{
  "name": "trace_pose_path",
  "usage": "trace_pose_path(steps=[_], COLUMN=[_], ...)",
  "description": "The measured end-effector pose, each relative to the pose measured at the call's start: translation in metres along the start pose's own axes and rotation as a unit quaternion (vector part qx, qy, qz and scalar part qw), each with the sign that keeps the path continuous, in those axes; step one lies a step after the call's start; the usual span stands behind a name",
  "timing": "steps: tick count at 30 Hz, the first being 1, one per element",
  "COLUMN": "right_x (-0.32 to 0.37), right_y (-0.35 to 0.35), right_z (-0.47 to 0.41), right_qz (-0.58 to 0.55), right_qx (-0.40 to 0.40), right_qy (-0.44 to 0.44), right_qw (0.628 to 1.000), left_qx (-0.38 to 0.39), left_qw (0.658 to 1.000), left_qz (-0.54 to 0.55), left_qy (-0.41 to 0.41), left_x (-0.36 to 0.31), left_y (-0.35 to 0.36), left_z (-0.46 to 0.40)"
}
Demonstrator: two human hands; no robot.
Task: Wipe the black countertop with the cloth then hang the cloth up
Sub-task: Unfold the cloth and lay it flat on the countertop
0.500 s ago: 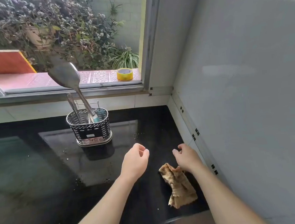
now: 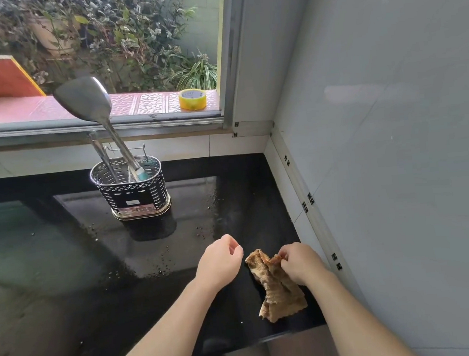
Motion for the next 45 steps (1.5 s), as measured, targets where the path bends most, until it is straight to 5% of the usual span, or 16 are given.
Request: trace_pose_path(steps=[14, 24, 29, 38, 42, 45], right_x=[-0.01, -0.013, -0.01, -0.012, -0.005, -0.004], right_y=[-0.018, -0.032, -0.04, -0.049, -0.046, -0.031], right_z=[0.007, 0.0, -0.001, -0.002, -0.005, -0.008], right_qz=[-0.147, -0.123, -0.124, -0.055, 0.02, 0.042], right_qx=[-0.01, -0.132, -0.15, 0.059, -0.015, -0.103], right_qy=[-0.096, -0.147, -0.17, -0.046, -0.111, -0.15], right_qw=[0.984, 0.972, 0.966, 0.996, 0.993, 0.982], left_qx=[0.095, 0.053, 0.033, 0.195, 0.114, -0.023], left_qw=[0.988, 0.995, 0.997, 0.974, 0.985, 0.987], left_qz=[-0.111, 0.038, -0.013, -0.073, -0.116, -0.152], left_qy=[0.058, 0.073, 0.071, 0.085, 0.064, 0.04], left_x=[-0.007, 0.0, 0.015, 0.038, 0.033, 0.027], left_y=[0.033, 0.004, -0.012, -0.015, -0.002, 0.012], left_z=[-0.019, -0.019, -0.025, -0.01, -0.008, 0.0])
Point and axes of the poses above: each hand's wrist, its own z-axis away from the middle knuckle, its own y-axis out of the palm, x = y × z, the point moved 1 cm from there along -z, towards the middle knuckle, and after that the axes turned 15 degrees about -z, right-handed, at the moved point
